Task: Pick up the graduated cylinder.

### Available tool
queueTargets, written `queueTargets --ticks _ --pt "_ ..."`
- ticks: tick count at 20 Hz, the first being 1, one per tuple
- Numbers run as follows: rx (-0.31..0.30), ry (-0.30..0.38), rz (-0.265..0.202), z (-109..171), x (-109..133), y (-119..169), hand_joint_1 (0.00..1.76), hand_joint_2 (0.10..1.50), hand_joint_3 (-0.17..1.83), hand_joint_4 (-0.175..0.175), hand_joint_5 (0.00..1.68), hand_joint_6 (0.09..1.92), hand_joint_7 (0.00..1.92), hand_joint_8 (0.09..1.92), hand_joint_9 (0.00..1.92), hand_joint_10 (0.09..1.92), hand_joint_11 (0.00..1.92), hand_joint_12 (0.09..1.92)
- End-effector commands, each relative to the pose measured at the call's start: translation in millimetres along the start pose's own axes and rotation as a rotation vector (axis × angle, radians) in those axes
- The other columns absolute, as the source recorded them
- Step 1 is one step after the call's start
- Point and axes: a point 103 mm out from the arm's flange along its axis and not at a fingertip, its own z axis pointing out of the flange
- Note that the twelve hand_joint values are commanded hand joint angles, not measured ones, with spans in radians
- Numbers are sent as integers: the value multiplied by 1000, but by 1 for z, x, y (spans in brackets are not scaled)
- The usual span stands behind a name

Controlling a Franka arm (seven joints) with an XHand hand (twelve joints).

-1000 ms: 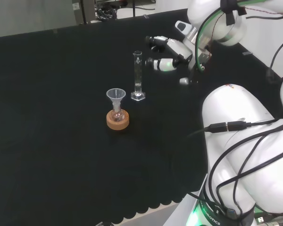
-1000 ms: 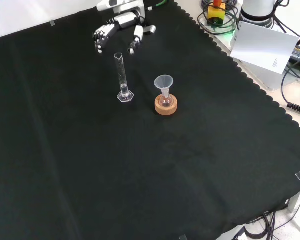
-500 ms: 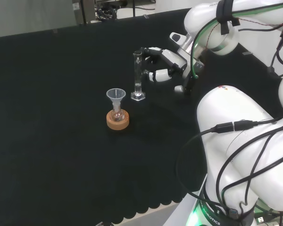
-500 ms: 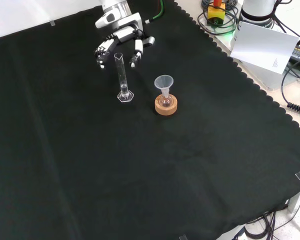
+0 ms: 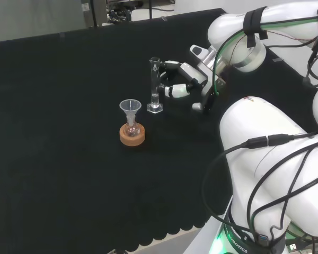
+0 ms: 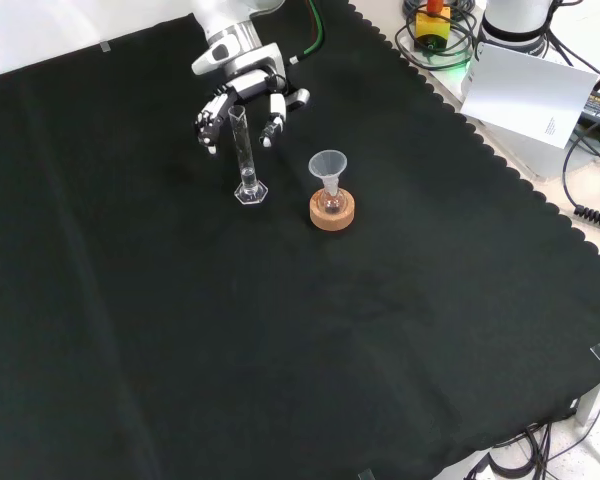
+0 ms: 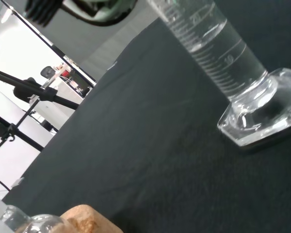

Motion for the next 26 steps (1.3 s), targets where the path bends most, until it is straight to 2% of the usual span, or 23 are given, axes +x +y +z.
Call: queueTargets --ticks 1,10,19,26 --pt "-28 43 -2 17 -1 5 926 676 560 -54 540 87 442 682 667 575 426 1298" --pt "-88 98 1 21 -4 11 958 663 564 -37 642 112 498 646 719 537 497 1258" --pt "-113 123 -2 21 -4 14 978 670 559 -37 660 182 522 640 764 497 576 1204" --pt "-110 139 -12 21 -5 16 979 672 558 -38 638 193 515 636 770 490 586 1202"
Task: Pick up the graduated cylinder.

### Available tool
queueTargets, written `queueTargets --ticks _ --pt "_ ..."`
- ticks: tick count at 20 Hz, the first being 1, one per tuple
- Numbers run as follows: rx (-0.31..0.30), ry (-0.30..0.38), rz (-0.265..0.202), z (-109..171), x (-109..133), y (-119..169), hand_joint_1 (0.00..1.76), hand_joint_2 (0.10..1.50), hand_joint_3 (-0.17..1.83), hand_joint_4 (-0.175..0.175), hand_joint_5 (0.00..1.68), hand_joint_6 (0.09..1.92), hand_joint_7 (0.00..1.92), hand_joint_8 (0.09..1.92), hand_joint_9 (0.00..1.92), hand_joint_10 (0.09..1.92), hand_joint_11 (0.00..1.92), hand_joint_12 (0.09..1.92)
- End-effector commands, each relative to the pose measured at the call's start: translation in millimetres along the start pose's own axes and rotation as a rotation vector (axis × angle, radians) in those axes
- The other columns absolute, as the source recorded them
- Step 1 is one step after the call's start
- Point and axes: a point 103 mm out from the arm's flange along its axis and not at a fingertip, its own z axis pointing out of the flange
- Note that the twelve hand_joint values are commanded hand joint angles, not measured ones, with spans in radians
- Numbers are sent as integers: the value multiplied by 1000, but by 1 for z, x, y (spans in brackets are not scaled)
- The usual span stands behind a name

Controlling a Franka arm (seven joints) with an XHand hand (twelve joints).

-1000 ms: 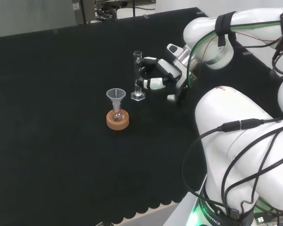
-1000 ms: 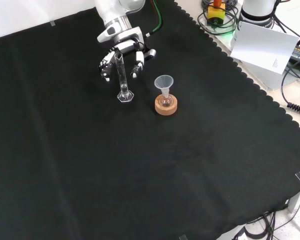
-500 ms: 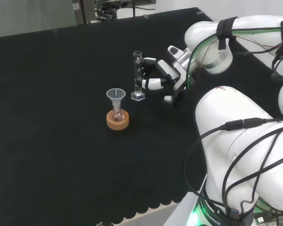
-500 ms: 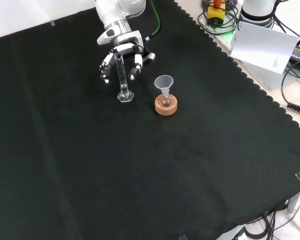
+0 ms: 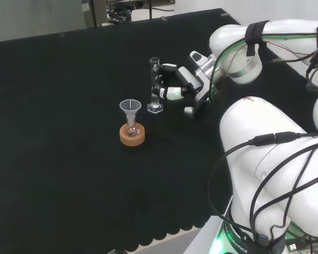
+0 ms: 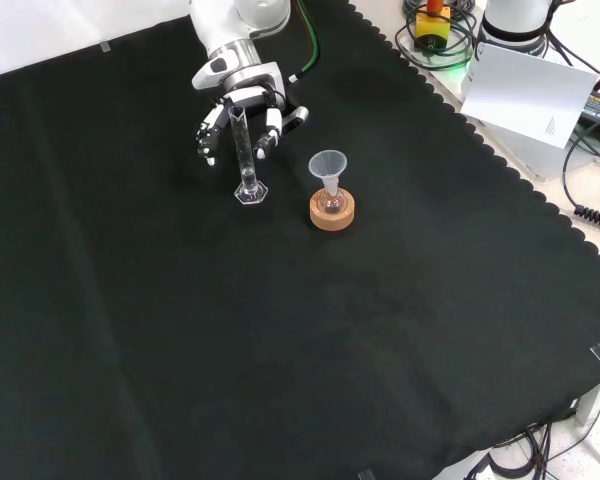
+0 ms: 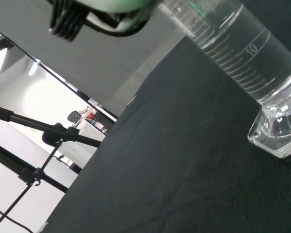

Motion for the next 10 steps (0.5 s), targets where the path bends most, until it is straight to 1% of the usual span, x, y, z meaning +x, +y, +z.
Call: queueTargets --ticks 1,10 --pt "7 8 -5 1 0 1 980 672 557 -38 634 194 514 636 771 490 590 1202" --pt "14 27 -6 4 0 2 990 679 554 -43 610 232 507 640 784 478 625 1177"
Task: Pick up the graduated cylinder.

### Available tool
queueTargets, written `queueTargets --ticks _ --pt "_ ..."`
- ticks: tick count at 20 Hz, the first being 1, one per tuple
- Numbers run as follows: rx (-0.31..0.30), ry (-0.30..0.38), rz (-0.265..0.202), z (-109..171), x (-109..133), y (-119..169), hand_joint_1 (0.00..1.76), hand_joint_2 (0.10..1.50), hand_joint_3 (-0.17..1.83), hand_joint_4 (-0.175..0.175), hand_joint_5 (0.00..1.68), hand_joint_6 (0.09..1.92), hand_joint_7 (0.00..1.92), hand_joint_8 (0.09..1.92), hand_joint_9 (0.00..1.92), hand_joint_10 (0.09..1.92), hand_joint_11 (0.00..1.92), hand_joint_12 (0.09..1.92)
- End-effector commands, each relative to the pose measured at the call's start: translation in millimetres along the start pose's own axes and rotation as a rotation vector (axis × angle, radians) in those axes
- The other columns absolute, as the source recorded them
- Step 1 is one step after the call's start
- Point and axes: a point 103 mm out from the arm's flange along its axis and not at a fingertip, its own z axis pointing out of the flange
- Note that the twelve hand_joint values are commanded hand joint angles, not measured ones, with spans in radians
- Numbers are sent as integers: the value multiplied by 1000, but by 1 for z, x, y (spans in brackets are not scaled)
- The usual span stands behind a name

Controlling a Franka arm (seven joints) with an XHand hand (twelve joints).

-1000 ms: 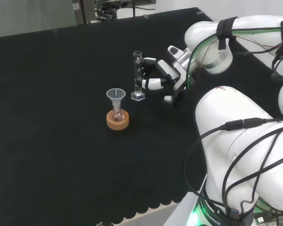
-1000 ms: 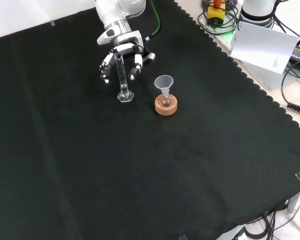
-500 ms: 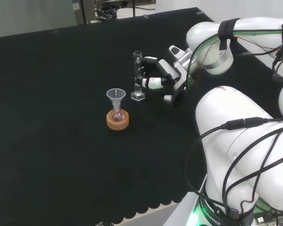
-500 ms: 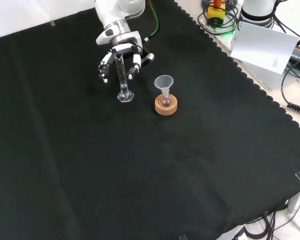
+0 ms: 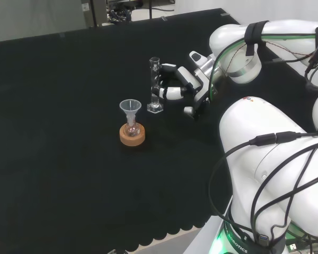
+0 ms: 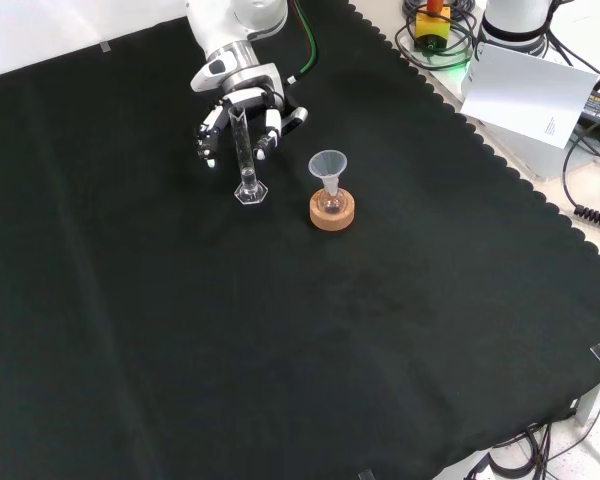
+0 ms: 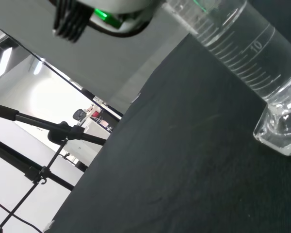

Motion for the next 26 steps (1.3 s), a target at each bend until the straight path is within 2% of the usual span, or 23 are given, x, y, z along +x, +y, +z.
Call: queueTargets --ticks 1,8,14,20,26 --pt "6 9 -1 2 1 1 993 680 553 -43 609 247 509 641 790 475 633 1169" --pt "31 25 0 10 1 7 1013 687 549 -47 611 375 545 645 849 445 713 1117" --pt "13 19 -1 26 3 11 1019 694 547 -50 580 447 559 647 880 420 750 1099" --pt "-12 22 -4 24 5 10 1080 760 556 -45 722 552 674 636 1038 332 939 977" --pt "-17 32 -2 22 4 8 1066 761 552 -43 695 545 661 624 1040 290 927 974"
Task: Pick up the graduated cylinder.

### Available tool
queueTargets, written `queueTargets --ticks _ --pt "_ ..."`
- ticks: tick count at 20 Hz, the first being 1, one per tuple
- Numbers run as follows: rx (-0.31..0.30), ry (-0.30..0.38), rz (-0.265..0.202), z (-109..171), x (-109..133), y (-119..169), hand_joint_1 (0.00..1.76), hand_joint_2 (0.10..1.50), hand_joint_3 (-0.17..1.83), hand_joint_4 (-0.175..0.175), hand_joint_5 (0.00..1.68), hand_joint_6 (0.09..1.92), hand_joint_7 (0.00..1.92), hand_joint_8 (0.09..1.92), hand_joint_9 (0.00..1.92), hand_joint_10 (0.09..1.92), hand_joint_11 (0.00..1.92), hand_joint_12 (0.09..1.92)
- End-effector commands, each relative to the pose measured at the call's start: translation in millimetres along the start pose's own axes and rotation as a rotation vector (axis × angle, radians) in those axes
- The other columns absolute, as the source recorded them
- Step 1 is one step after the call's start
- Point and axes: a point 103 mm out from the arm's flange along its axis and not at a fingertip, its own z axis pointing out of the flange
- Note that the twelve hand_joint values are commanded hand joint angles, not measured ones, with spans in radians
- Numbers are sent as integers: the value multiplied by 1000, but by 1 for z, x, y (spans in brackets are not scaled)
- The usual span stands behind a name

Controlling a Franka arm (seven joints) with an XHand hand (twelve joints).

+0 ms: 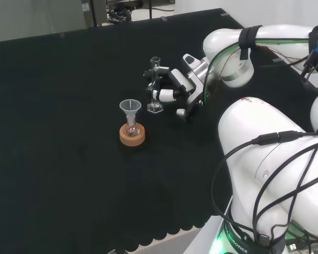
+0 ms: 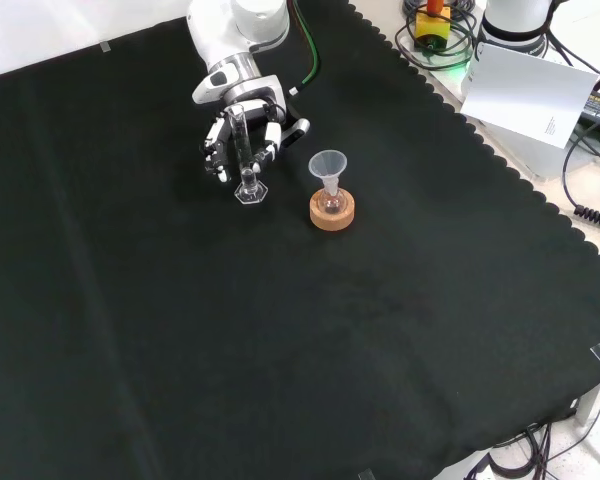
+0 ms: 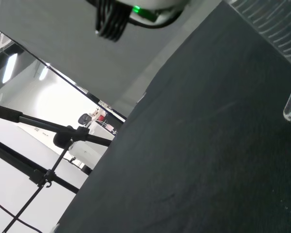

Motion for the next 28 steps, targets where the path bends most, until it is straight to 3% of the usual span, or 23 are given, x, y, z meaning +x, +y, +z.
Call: queueTargets --ticks 1,11,14,16,18,20,24,28 --pt "-3 9 -1 -1 1 -1 1058 757 551 -44 677 541 650 622 1032 284 914 979" --pt "-10 19 -18 -7 6 -3 1032 744 548 -47 627 549 619 627 1014 269 877 1013" --pt "-10 3 -16 -8 7 -3 1043 749 553 -39 721 563 670 637 1055 273 921 995" --pt "-3 -20 -11 -7 8 -3 1080 763 560 -29 851 537 774 626 1138 257 1023 936" --pt "4 -49 1 -7 9 -3 1110 932 298 -49 969 797 936 603 1256 233 1178 865" --pt "8 -82 15 -6 11 -3 1122 1041 106 -62 1007 903 1061 538 1351 173 1299 784" --pt "40 -177 43 -12 16 -1 1131 1090 9 -75 1029 923 1215 417 1464 87 1399 695" --pt "114 -263 46 -22 23 3 1144 1084 -1 -94 1054 890 1325 318 1536 87 1442 652"
